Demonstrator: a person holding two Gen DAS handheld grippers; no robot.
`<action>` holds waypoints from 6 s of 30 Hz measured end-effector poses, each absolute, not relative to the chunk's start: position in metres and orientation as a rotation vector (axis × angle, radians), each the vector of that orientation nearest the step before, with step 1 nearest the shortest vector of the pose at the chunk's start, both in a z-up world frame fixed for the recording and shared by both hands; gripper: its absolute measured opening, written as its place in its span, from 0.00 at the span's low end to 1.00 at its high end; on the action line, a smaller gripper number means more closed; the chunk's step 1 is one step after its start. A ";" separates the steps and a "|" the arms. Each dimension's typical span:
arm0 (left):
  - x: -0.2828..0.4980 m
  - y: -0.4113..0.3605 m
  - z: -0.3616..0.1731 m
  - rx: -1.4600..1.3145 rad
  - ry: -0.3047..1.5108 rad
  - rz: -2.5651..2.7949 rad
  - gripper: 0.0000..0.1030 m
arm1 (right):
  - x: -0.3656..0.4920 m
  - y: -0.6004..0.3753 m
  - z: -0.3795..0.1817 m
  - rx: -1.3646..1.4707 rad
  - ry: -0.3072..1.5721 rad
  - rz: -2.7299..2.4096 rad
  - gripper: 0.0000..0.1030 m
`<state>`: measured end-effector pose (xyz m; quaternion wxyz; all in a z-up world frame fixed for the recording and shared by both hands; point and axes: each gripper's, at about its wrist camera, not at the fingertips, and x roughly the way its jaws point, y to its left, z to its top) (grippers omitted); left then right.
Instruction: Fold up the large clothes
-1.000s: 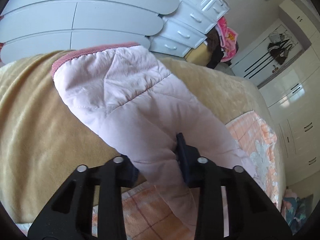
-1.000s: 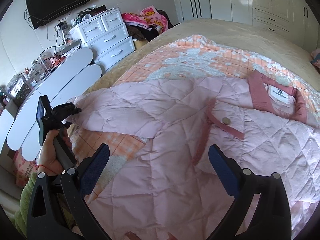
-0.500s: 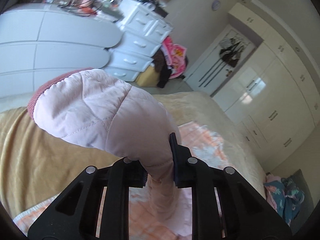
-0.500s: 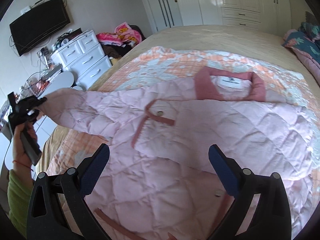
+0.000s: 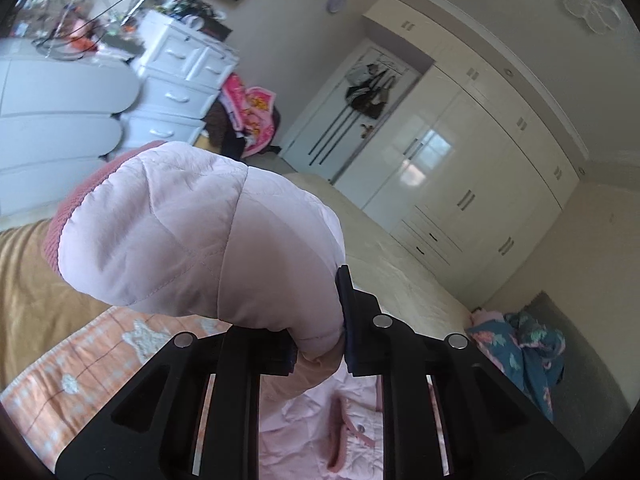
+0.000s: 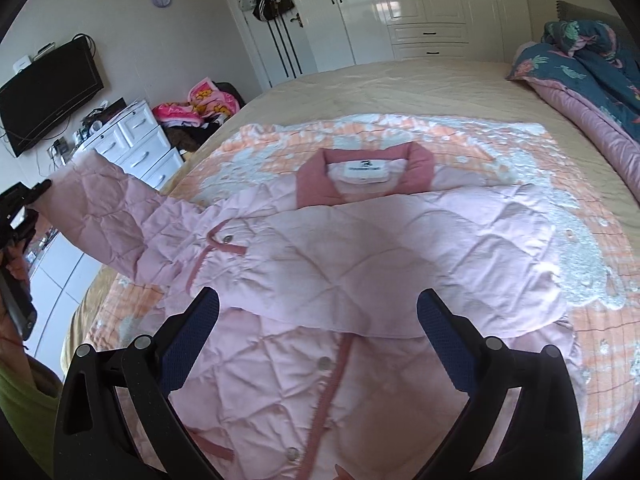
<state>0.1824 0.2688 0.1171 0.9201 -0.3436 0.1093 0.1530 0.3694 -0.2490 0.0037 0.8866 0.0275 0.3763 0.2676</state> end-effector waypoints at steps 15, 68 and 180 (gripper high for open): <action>0.213 0.170 0.132 -0.554 0.227 0.081 0.09 | 0.382 -0.307 -0.007 0.171 0.743 0.491 0.96; 0.291 -0.069 -0.030 0.023 0.663 -0.272 0.12 | 0.395 -0.426 0.011 0.490 0.676 0.340 0.96; 0.330 0.061 -0.031 -0.211 0.847 -0.060 0.91 | 0.445 -0.330 -0.026 0.077 0.722 0.360 0.59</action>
